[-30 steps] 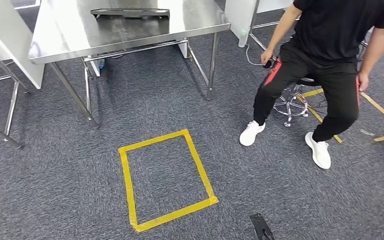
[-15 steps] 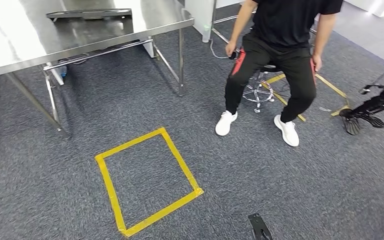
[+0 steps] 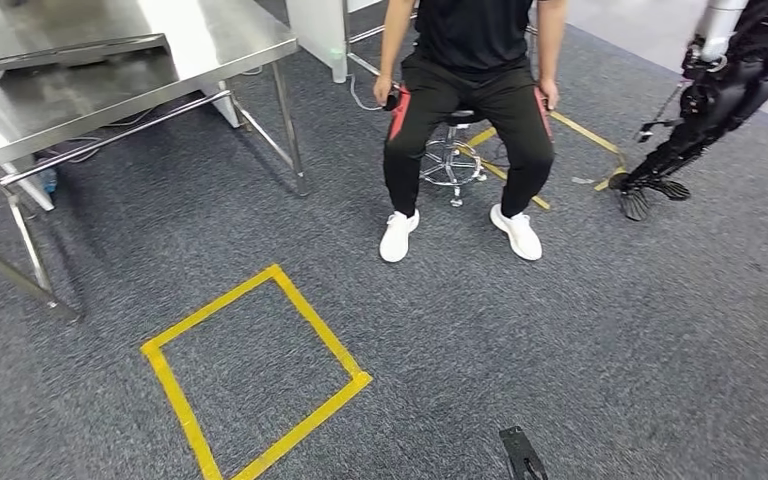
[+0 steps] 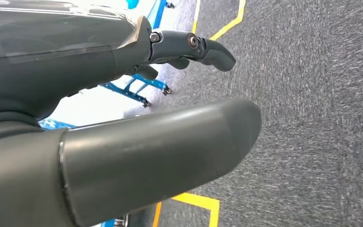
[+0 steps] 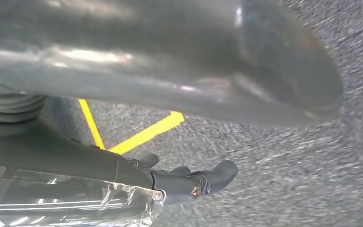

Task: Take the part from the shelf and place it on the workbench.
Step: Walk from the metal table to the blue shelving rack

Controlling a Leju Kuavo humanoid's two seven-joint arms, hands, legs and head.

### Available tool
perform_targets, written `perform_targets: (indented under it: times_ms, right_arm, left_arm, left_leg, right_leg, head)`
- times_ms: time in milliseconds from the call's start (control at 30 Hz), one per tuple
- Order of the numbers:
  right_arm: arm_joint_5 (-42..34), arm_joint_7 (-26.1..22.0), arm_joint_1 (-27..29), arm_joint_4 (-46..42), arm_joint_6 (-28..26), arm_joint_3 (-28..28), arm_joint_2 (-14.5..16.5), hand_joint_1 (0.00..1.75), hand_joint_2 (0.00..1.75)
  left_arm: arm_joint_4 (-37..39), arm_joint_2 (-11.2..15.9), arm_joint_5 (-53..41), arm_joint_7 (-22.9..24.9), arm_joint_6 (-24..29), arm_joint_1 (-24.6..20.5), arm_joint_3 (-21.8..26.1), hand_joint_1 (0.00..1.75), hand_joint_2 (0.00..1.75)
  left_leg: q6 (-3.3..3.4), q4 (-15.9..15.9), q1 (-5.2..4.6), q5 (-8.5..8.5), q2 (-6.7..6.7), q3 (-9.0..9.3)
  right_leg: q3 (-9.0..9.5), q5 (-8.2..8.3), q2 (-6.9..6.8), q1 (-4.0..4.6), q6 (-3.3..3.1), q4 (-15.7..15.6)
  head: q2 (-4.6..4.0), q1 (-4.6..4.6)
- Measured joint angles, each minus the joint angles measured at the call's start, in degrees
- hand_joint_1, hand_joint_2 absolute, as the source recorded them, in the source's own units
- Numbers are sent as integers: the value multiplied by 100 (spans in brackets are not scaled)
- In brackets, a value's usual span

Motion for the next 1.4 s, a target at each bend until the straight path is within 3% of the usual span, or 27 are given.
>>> perform_targets:
  times_ms: [33, 100, 167, 233, 267, 333, 400, 467, 500, 533, 600, 667, 733, 767, 800, 833, 900, 967, 1000, 1067, 1133, 1200, 1267, 1300, 1333, 1400]
  right_arm:
    - [1, 0, 8, 0, 0, 0, 3, 0, 0]
    - [3, 0, -1, 0, 1, 0, 7, 0, 0]
    - [11, -1, -21, -1, 3, 0, 8, 0, 0]
    - [18, -2, -9, -1, 9, 0, 1, 0, 0]
    - [19, -2, 9, 1, 13, 1, -3, 0, 0]
    - [16, -2, 22, 2, 15, 2, -4, 0, 0]
    - [8, -2, -6, 2, 16, 1, -2, 0, 0]
    - [-23, -2, -19, 2, 33, -2, -2, 0, 0]
    - [-50, -2, -13, 2, 55, -7, -2, 0, 0]
    - [-85, -7, -6, 2, 86, -17, -2, 0, 0]
    - [-145, -38, -11, 1, 171, -52, -2, 0, 0]
    - [-177, -92, -33, 0, 246, -91, 1, 0, 0]
    - [-180, -130, -22, 1, 296, -124, 3, 0, 0]
    - [-169, -139, -3, 1, 316, -134, 4, 0, 0]
    - [-156, -142, 13, 2, 336, -142, 9, 0, 0]
    - [-140, -145, 18, 2, 355, -146, 13, 0, 0]
    - [-120, -151, 2, 1, 380, -157, 23, 0, 0]
    - [-116, -152, -1, 2, 391, -171, 23, 0, 0]
    - [-114, -151, 9, 2, 393, -174, 25, 0, 0]
    - [-107, -144, 26, 2, 398, -177, 31, 0, 0]
    - [-92, -137, 14, 2, 404, -177, 27, 0, 0]
    - [-72, -133, 3, 2, 405, -178, 15, 0, 0]
    - [-55, -131, 25, 2, 403, -179, 11, 0, 0]
    - [-49, -130, 41, 3, 402, -179, 11, 0, 0]
    - [-44, -131, 48, 4, 400, -179, 13, 0, 0]
    - [-32, -138, 25, 4, 398, -179, 15, 0, 0]
  left_arm:
    - [-1, 1, 0, 0, -4, 0, 1, 0, 0]
    - [-1, 5, 3, -2, -44, 0, -1, 0, 0]
    - [0, 10, 11, -10, -141, 0, -4, 0, 0]
    - [0, 6, 28, -18, -260, -5, -4, 0, 0]
    - [0, 1, 45, -18, -317, -11, -2, 0, 0]
    - [0, -4, 101, -20, -419, -15, 3, 0, 0]
    - [0, 3, 163, -25, -537, -4, 20, 0, 0]
    - [1, 9, 202, -26, -694, 9, 48, 0, 0]
    - [2, 10, 218, -26, -803, 13, 63, 0, 0]
    - [2, 11, 237, -26, -935, 14, 77, 0, 0]
    - [2, 15, 282, -26, -1260, 14, 111, 0, 0]
    - [2, 30, 317, -27, -1591, 16, 146, 0, 0]
    - [2, 49, 357, -30, -1859, 11, 178, 0, 0]
    - [2, 59, 379, -32, -1970, 6, 195, 0, 0]
    - [3, 62, 393, -33, -2073, 4, 211, 0, 0]
    - [3, 67, 396, -33, -2158, 9, 225, 0, 0]
    - [4, 82, 375, -36, -2266, 43, 248, 0, 0]
    - [4, 96, 343, -37, -2310, 84, 263, 0, 0]
    - [4, 101, 332, -37, -2330, 96, 270, 0, 0]
    - [4, 103, 320, -37, -2393, 103, 278, 0, 0]
    - [7, 104, 311, -46, -2463, 104, 280, 0, 0]
    - [11, 102, 305, -75, -2495, 110, 280, 0, 0]
    - [13, 97, 304, -92, -2492, 108, 285, 0, 0]
    - [13, 92, 304, -91, -2488, 102, 287, 0, 0]
    - [13, 91, 304, -91, -2485, 97, 289, 0, 0]
    - [11, 96, 300, -93, -2481, 106, 295, 0, 0]
  left_leg:
    - [13, -263, 5, 196, -25, 122]
    - [30, -1004, 32, 565, -243, 461]
    - [43, -1379, 37, 664, -415, 611]
    - [100, -1411, 6, 666, -329, 596]
    - [147, -1431, -3, 691, -258, 590]
    - [241, -1474, -1, 737, -106, 581]
    - [287, -1482, -21, 750, 65, 562]
    - [296, -1481, -37, 752, 245, 549]
    - [296, -1480, -39, 751, 324, 547]
    - [294, -1480, -39, 750, 397, 549]
    - [274, -1478, -51, 741, 526, 565]
    - [224, -1471, -85, 726, 637, 586]
    - [165, -1472, -102, 715, 744, 613]
    - [127, -1459, -88, 699, 724, 618]
    - [89, -1406, -70, 646, 609, 605]
    - [57, -1266, -52, 532, 440, 550]
    - [22, -644, -34, 149, 91, 277]
    - [5, 37, -21, -128, 1, -34]
    - [-8, 153, -5, -111, -7, -90]
    - [-47, -267, 53, 226, -39, 110]
    - [-95, -937, 134, 511, -300, 421]
    - [-73, -1202, 145, 549, -476, 518]
    - [29, -1213, 98, 573, -355, 496]
    - [85, -1231, 83, 599, -286, 495]
    - [140, -1251, 80, 624, -210, 492]
    - [209, -1275, 63, 646, -36, 480]
  right_leg:
    - [4, 0, 79, 0, 2, 13]
    - [-19, -7, 231, 17, 16, 67]
    - [-95, 2, 365, 33, 74, 115]
    - [-181, 42, 495, 32, 164, 109]
    - [-223, 43, 458, 29, 197, 127]
    - [-395, -98, 165, 43, 213, 396]
    - [-724, -420, -151, 49, 187, 1095]
    - [-977, -622, -217, 31, 208, 1699]
    - [-953, -598, -233, 19, 246, 1714]
    - [-810, -499, -269, 6, 292, 1497]
    - [-323, -247, -499, 6, 348, 666]
    - [-26, -117, -685, 60, 302, 128]
    - [-27, -91, -621, 100, 229, 69]
    - [-26, -72, -559, 55, 192, 61]
    - [-24, -54, -500, 20, 155, 48]
    - [-16, -30, -442, -18, 104, 35]
    - [-30, 4, -315, -38, 29, 29]
    - [-58, 21, -162, -31, 2, 35]
    - [-65, 28, -81, -37, 4, 42]
    - [-74, 26, 78, -64, 24, 80]
    - [-141, -2, 233, -67, 91, 184]
    - [-244, -7, 372, -45, 200, 256]
    - [-321, 37, 485, -46, 305, 236]
    - [-364, 33, 418, -50, 337, 261]
    - [-443, -25, 278, -47, 344, 380]
    - [-733, -304, -80, -30, 311, 965]
  head:
    - [0, -1]
    - [0, 0]
    - [0, 4]
    - [0, 6]
    - [0, 5]
    - [0, 24]
    - [0, 43]
    - [0, 44]
    - [0, 45]
    - [0, 45]
    - [0, 47]
    - [0, 41]
    - [0, 33]
    - [0, 30]
    - [0, 28]
    - [0, 25]
    - [0, 20]
    - [0, 17]
    - [0, 16]
    - [0, 16]
    - [0, 11]
    - [0, 11]
    - [0, 14]
    - [0, 14]
    - [0, 20]
    - [0, 33]
